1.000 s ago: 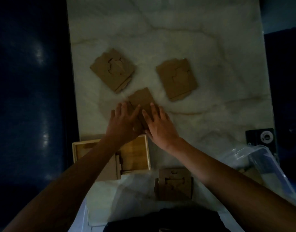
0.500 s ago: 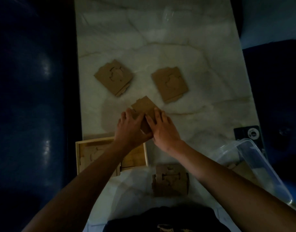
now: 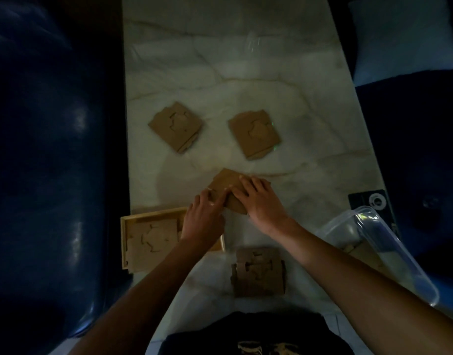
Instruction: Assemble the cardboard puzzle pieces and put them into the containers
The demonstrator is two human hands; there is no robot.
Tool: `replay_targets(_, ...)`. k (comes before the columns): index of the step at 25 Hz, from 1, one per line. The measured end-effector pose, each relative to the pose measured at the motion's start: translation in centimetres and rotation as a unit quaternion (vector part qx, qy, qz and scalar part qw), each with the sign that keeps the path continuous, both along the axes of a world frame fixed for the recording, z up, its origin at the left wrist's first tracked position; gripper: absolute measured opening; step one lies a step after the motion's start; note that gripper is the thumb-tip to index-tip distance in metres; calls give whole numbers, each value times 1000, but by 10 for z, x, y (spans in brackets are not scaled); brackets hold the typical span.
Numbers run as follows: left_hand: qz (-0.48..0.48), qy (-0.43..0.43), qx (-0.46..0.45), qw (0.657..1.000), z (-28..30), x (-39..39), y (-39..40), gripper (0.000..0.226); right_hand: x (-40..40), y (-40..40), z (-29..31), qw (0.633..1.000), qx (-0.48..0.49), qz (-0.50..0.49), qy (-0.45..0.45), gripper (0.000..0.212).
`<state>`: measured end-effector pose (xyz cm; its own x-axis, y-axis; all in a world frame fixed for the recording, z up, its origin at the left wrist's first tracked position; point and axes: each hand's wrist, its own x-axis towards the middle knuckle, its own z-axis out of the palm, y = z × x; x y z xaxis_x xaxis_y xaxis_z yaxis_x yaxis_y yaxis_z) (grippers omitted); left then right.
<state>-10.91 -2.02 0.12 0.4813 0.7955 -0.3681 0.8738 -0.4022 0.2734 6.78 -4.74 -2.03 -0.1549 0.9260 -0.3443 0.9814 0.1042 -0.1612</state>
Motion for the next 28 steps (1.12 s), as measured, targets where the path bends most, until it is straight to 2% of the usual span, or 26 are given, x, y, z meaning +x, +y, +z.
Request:
replay_targets(2, 27, -47, 20, 998, 2, -8, -8, 66, 5, -5, 7, 1000, 18, 13, 14, 87)
replay_targets(4, 34, -81, 38, 995, 3, -19, -18, 68, 8, -16, 17, 998, 45, 29, 36, 86)
replay_targets(9, 40, -113, 61, 991, 14, -39, -40, 73, 13, -55, 45, 986, 77, 72, 130, 81)
replay_targets(15, -28, -201, 42, 978, 18, -55, -58, 60, 9, -99, 47, 980, 72, 56, 179, 81)
replay_targets(18, -16, -203, 61, 977, 24, -59, -72, 51, 4, -119, 46, 971, 106, -2, 217, 65)
replay_targets(20, 4, -200, 55, 978, 23, -64, -79, 40, -1, -131, 49, 950, 128, -73, 276, 46)
replay_targets(23, 34, -228, 41, 972, 24, -67, -90, 21, -10, -144, 57, 895, 123, -205, 376, 37)
replay_targets(28, 47, -278, 13, 959, 32, -63, -109, 26, -24, -155, 77, 799, 102, -358, 472, 22)
